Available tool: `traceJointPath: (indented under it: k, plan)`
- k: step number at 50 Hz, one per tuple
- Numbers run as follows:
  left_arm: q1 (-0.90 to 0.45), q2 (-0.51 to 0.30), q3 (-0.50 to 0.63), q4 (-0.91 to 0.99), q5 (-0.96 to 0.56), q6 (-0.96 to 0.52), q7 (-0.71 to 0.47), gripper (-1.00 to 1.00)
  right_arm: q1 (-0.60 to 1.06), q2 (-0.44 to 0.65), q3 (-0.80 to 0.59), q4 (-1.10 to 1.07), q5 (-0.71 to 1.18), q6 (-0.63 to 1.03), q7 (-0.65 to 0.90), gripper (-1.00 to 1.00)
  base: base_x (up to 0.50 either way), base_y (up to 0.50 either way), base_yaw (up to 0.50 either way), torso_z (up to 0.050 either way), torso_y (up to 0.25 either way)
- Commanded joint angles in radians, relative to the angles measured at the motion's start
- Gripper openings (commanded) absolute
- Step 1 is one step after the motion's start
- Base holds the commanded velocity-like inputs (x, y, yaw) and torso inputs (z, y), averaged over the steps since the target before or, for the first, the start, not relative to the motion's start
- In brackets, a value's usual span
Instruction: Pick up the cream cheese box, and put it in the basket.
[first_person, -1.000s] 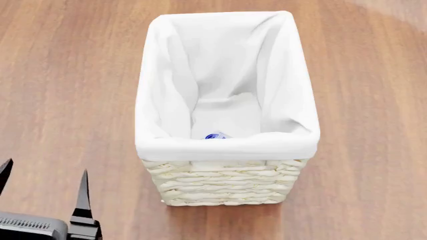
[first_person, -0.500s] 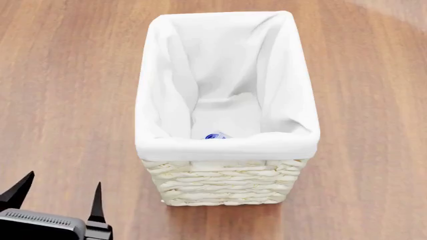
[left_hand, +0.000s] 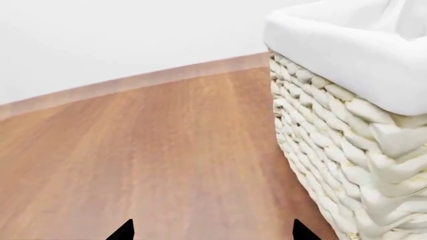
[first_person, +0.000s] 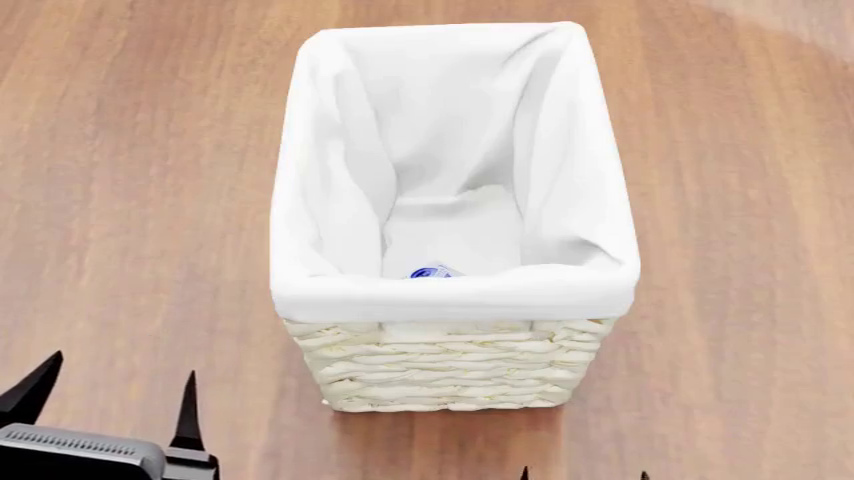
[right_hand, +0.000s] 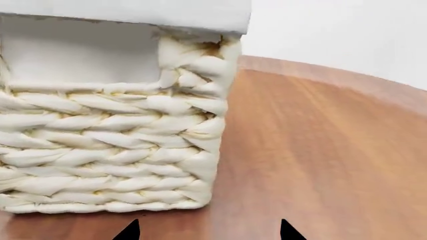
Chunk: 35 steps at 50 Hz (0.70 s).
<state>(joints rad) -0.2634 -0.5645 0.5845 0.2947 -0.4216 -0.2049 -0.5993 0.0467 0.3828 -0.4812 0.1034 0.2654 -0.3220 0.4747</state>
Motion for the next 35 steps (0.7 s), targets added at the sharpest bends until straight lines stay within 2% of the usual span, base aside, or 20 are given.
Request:
traceJointPath:
  k: [1, 8, 15, 20, 22, 25, 30, 35]
  plan:
    - [0.009, -0.012, -0.008, 0.020, 0.000, -0.001, -0.013, 1.00, -0.074, 0.077, 0.113, -0.139, 0.050, -0.022, 0.092, 1.00, 0.00, 0.00, 0.00, 0.000, 0.000]
    - [0.017, -0.020, -0.011, 0.042, 0.003, -0.003, -0.024, 1.00, -0.168, 0.120, 0.137, -0.281, 0.042, -0.065, 0.121, 1.00, 0.00, 0.00, 0.00, 0.000, 0.000]
    - [0.048, -0.047, -0.017, 0.128, 0.043, 0.005, -0.071, 1.00, -0.160, 0.111, 0.104, -0.280, 0.017, -0.064, 0.100, 1.00, 0.00, 0.00, 0.00, 0.000, 0.000]
    - [0.104, -0.110, 0.009, 0.354, 0.222, -0.028, -0.185, 1.00, -0.157, 0.105, 0.084, -0.303, -0.039, -0.059, 0.105, 1.00, 0.00, 0.00, 0.00, 0.000, 0.000]
    - [0.112, -0.131, 0.016, 0.429, 0.260, -0.048, -0.198, 1.00, -0.163, 0.117, 0.096, -0.357, -0.079, -0.030, 0.134, 1.00, 0.00, 0.00, 0.00, 0.000, 0.000]
    - [0.099, -0.157, 0.031, 0.591, 0.344, -0.149, -0.227, 1.00, -0.176, 0.162, 0.129, -0.548, -0.104, 0.039, 0.170, 1.00, 0.00, 0.00, 0.00, 0.000, 0.000]
    - [0.042, -0.164, 0.033, 0.751, 0.359, -0.285, -0.227, 1.00, -0.162, 0.193, 0.158, -0.753, -0.158, 0.141, 0.204, 1.00, 0.00, 0.00, 0.00, 0.000, 0.000]
    - [-0.025, -0.220, 0.109, 0.752, 0.318, -0.278, -0.314, 1.00, -0.138, 0.196, 0.155, -0.814, -0.171, 0.197, 0.205, 1.00, 0.00, 0.00, 0.00, 0.000, 0.000]
